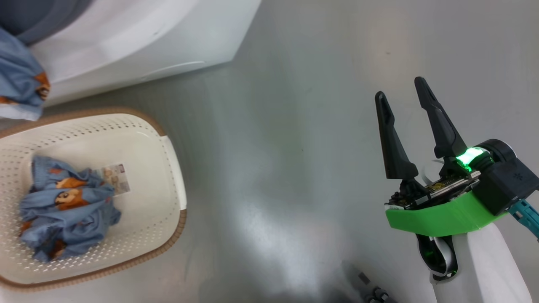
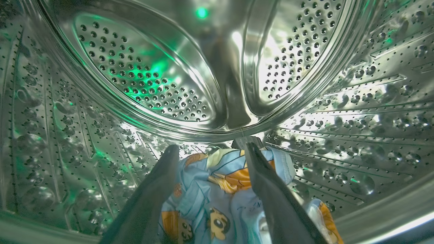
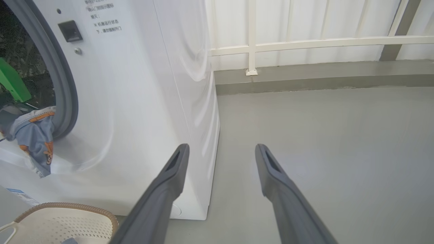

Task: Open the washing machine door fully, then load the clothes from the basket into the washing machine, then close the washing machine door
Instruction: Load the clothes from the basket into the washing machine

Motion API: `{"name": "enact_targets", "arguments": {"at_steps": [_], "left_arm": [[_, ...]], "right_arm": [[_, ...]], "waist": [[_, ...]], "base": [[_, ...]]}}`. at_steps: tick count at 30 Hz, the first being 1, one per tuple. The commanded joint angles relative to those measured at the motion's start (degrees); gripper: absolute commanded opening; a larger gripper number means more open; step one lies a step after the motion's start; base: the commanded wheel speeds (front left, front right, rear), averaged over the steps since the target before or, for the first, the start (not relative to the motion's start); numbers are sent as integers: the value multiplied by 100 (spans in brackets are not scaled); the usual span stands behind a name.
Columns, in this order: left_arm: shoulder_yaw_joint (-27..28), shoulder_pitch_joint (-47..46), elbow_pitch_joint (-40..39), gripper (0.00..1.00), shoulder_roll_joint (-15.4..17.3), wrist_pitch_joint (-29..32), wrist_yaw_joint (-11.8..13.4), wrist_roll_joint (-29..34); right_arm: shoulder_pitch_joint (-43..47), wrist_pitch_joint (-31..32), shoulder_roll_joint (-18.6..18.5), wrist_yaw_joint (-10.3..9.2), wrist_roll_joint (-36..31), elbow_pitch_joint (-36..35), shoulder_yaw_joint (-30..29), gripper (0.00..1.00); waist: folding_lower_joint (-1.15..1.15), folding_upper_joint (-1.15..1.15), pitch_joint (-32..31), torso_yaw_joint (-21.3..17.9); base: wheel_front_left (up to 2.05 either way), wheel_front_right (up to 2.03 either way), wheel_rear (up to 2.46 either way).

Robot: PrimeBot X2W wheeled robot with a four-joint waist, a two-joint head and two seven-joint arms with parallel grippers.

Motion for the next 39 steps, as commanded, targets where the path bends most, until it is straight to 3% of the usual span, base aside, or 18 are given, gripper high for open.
{"name": "enact_targets", "arguments": {"at_steps": [1, 22, 29, 39], "left_arm": [[121, 322, -333, 100, 232, -89, 123, -45], [469, 4912, -4786, 100, -309, -297, 1537, 120], [428, 5979, -5260, 100, -430, -298, 1705, 149], [175, 7038, -5226, 100, -619, -292, 1735, 88]], "right_arm": [[168, -27, 7, 16, -107, -133, 99, 100], [721, -27, 7, 16, -499, 43, -139, 100], [965, -27, 7, 16, -576, 189, -181, 100], [1506, -27, -9, 16, -621, 350, -188, 100]], "waist": [[0, 0, -177, 168], [0, 0, -1305, 733], [0, 0, -1777, 813], [0, 0, -2608, 896]], "base": [[0, 0, 0], [0, 0, 0], [0, 0, 0], [0, 0, 0]]}}
